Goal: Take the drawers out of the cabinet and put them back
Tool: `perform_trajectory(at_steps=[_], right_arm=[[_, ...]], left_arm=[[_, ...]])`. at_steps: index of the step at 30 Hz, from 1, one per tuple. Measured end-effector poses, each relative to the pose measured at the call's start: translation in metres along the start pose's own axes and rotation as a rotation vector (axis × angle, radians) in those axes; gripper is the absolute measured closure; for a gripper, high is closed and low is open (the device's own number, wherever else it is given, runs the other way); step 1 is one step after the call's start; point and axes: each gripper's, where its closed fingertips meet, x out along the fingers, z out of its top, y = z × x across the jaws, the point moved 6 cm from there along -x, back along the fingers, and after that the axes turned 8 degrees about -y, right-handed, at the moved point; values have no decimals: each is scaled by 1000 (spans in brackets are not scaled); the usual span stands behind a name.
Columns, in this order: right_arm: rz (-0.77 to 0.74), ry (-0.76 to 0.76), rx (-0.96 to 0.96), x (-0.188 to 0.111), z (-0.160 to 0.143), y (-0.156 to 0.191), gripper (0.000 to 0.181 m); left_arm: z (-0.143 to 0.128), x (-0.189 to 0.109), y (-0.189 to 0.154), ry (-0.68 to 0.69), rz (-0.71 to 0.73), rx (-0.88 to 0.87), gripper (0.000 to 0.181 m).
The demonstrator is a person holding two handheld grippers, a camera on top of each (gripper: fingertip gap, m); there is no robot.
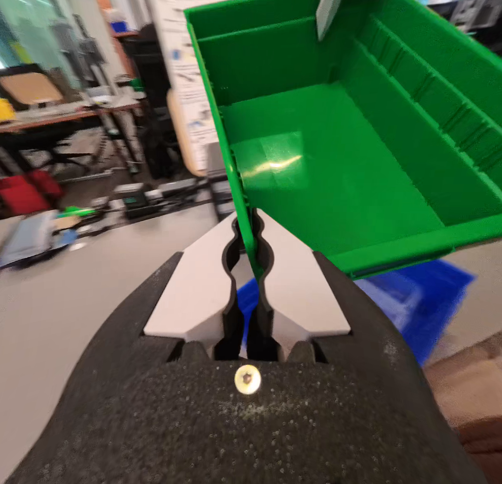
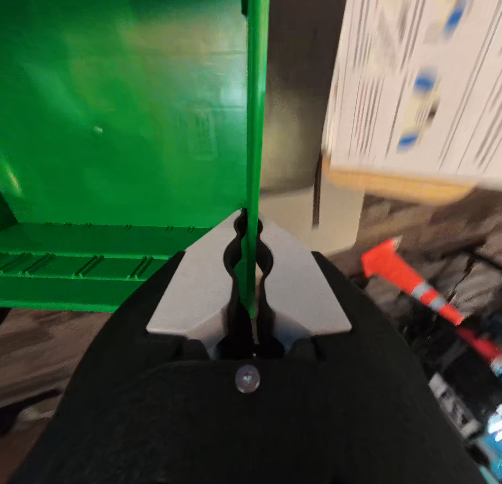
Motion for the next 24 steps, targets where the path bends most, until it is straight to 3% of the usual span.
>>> perform_trajectory(at_steps=[3, 6, 9, 11, 13, 15, 17, 20, 24], right_arm=[[28, 148, 142, 8, -131, -17, 179], [95, 189, 258, 40, -251, -27, 177], [184, 222, 333, 91, -339, -28, 177], [201, 259, 312, 128, -374, -30, 178], [168, 271, 294, 163, -392, -43, 177], [140, 224, 258, 198, -393, -60, 177], [149, 180, 261, 231, -385, -76, 176], [189, 116, 228, 272, -362, -93, 176], [257, 145, 157, 299, -337, -101, 176]], left_arm=[[-3, 57, -109, 57, -173, -1, 175], [-19, 96, -217, 117, -320, 13, 168], [-52, 124, -305, 180, -361, 17, 166], [-74, 141, -345, 236, -359, 62, 166], [-88, 162, -366, 300, -360, 233, 163], [-98, 187, -365, 383, -323, 350, 163], [-107, 207, -355, 443, -281, 333, 164], [-126, 221, -348, 556, -245, 473, 162], [-145, 226, -340, 725, -259, 601, 158]])
